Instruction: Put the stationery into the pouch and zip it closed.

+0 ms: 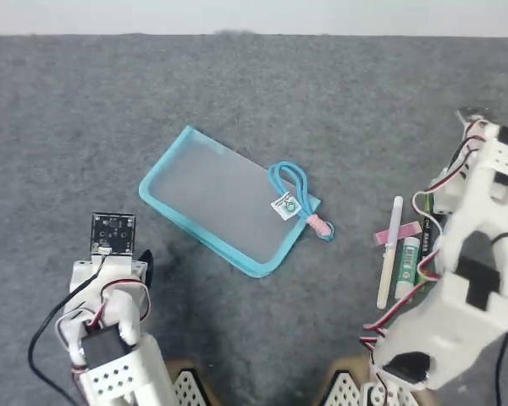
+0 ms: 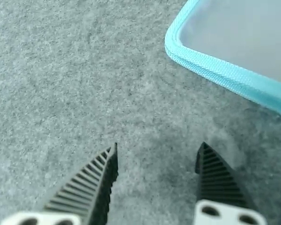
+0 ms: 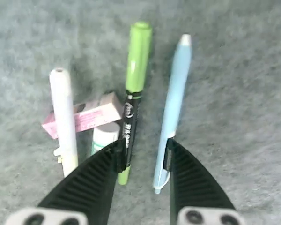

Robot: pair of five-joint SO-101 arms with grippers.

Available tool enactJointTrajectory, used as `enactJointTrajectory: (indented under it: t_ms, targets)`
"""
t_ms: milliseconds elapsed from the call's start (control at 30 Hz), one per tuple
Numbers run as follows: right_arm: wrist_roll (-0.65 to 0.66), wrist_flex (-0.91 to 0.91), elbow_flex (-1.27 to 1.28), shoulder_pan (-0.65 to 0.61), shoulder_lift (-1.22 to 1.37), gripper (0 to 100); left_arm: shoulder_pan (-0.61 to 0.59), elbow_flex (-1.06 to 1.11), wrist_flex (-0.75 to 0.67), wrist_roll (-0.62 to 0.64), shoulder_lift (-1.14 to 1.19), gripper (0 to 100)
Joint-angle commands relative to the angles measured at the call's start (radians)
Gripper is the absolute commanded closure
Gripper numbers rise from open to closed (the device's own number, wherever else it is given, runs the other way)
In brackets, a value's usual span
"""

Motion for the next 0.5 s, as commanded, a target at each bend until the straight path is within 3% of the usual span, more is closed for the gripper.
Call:
enactJointTrajectory:
  t_ms: [0,233,467]
  targets:
    - [-0.011,-0.031,0.092,-0.07,-0.162,86.0,0.006,-0.005,0.018,-0.009,-0.014,75]
    - [0.029,-0.257,0.559,-0.297,-0.476,86.1,0.006,-0.005,0.018,-0.009,-0.014,75]
    - [0.029,-0.409,0.758,-0.341,-0.493,86.3,0.006,-0.005,0.018,-0.009,-0.014,75]
